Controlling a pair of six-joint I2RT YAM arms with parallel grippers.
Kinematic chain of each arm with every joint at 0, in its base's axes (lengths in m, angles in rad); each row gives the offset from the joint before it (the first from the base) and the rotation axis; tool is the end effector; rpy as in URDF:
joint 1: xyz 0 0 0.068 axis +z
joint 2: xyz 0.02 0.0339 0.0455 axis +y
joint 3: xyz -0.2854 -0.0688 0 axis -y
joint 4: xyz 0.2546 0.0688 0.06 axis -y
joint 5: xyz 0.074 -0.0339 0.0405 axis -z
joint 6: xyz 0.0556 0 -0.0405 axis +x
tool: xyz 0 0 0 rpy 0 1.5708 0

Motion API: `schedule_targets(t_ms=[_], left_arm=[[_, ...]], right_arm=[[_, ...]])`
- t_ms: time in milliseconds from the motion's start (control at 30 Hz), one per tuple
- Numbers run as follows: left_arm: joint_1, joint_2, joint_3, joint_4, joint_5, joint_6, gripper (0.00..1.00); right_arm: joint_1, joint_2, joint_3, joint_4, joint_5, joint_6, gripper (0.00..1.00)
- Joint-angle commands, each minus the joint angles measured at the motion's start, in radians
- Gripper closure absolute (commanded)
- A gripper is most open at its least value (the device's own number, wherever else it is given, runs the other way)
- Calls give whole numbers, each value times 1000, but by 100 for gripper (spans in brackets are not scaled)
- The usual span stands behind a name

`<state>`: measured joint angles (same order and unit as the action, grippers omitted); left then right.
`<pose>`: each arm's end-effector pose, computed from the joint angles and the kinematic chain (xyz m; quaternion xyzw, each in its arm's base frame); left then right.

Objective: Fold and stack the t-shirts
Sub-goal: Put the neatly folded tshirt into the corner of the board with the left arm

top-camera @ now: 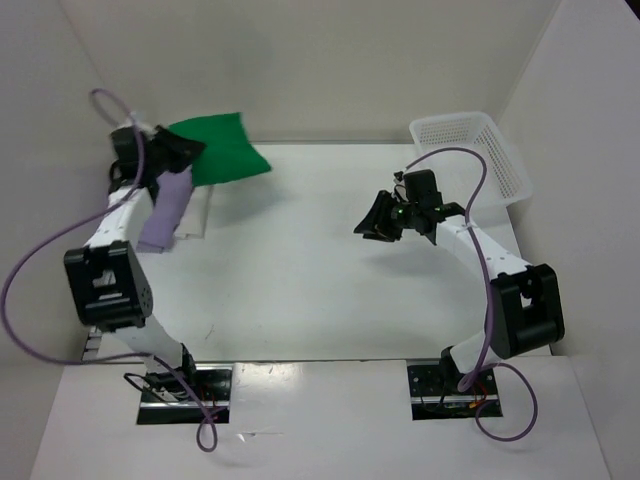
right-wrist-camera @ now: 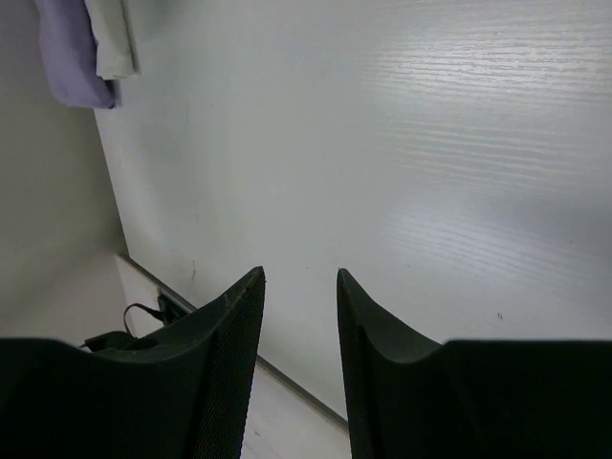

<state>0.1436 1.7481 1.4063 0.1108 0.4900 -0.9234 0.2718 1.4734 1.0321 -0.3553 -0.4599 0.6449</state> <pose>0.4492 0.0385 0.3374 -0.2571 0.7314 -0.4048 0.4849 0.3157 0.1136 0.2545 0.0827 0.9019 0.3519 0.2362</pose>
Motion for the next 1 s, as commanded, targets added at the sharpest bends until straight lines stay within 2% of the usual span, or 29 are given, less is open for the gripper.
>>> schedule_targets(t_ms=[0, 33, 133, 267, 367, 433, 567, 667, 700, 733, 767, 833, 967], left_arm=[[172, -197, -270, 65, -117, -55, 51], [245, -232, -355, 96, -148, -108, 35], [312, -341, -595, 18, -255, -190, 0], [337, -510, -747, -54, -332, -238, 0], [346, -528, -657, -241, -332, -217, 0], [346, -547, -620, -255, -230, -169, 0], [257, -559, -589, -200, -62, -140, 0], [84, -559, -566, -188, -48, -95, 0], [-9, -559, -554, -188, -65, -85, 0], [-57, -559, -532, -188, -79, -71, 0], [-105, -559, -521, -188, -100, -36, 0], [-233, -521, -488, -198, -100, 9, 0], [-372, -476, -478, -189, -53, 58, 0]], right_arm=[[-3, 19, 12, 1, -40, -37, 58], [-3, 28, 13, 1, -49, -47, 58], [-3, 41, 22, 1, -69, -56, 58], [-3, 50, 22, 1, -88, -67, 58], [-3, 50, 2, 10, -97, -67, 58], [-3, 50, -18, 10, -97, -67, 58], [-3, 50, -27, 19, -97, -67, 57], [-3, 61, -27, 29, -77, -57, 49], [-3, 61, -27, 29, -66, -57, 46], [-3, 71, -18, 19, -54, -47, 41], [7, 71, -18, 19, -28, -47, 0], [16, 84, -7, -10, 15, -47, 0], [50, 139, 40, -50, 35, -38, 0]])
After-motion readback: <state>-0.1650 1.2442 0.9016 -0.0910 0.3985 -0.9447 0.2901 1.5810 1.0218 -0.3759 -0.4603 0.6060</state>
